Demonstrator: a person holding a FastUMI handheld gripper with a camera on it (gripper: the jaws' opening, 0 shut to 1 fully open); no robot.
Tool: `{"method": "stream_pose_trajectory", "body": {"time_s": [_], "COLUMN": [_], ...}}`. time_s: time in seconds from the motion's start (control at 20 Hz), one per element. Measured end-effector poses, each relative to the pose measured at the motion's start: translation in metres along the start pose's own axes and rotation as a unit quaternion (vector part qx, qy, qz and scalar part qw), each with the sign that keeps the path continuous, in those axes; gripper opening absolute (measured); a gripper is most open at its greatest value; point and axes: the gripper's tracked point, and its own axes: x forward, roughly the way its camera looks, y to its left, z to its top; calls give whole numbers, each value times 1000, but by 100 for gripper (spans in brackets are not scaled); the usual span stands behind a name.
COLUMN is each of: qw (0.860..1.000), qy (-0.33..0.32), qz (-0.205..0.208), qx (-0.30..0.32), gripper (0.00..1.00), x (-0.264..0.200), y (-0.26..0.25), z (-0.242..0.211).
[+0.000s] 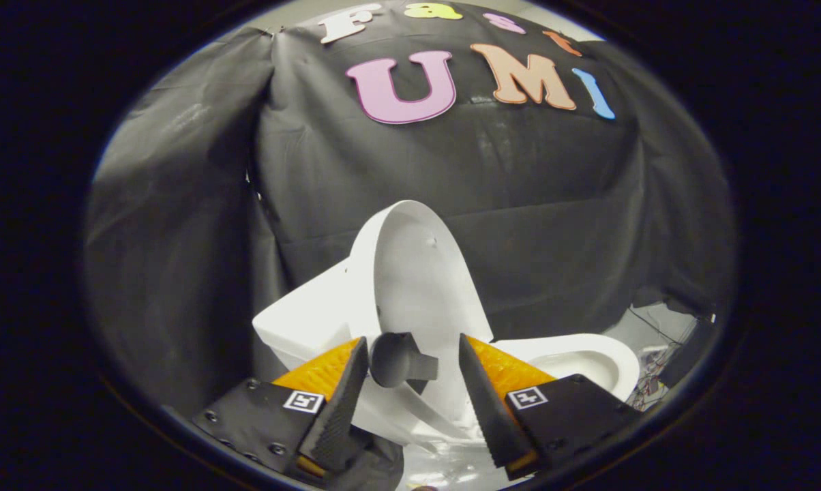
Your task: Open the toilet lid.
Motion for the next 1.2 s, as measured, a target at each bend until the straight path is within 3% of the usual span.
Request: {"method": "stream_pose_trajectory", "body": {"time_s": [0.2,0.3,0.65,1.2], "qw": [1000,1000,999,999], "qy": [2,3,4,5], "qz": [9,17,27,-3], "qx": [14,14,-44,-37], "gripper": [95,99,99,99], "x": [-6,-9,-26,-48], "y": [-6,-8,-30,-116], "z": [-7,-8,-7,-8]}}
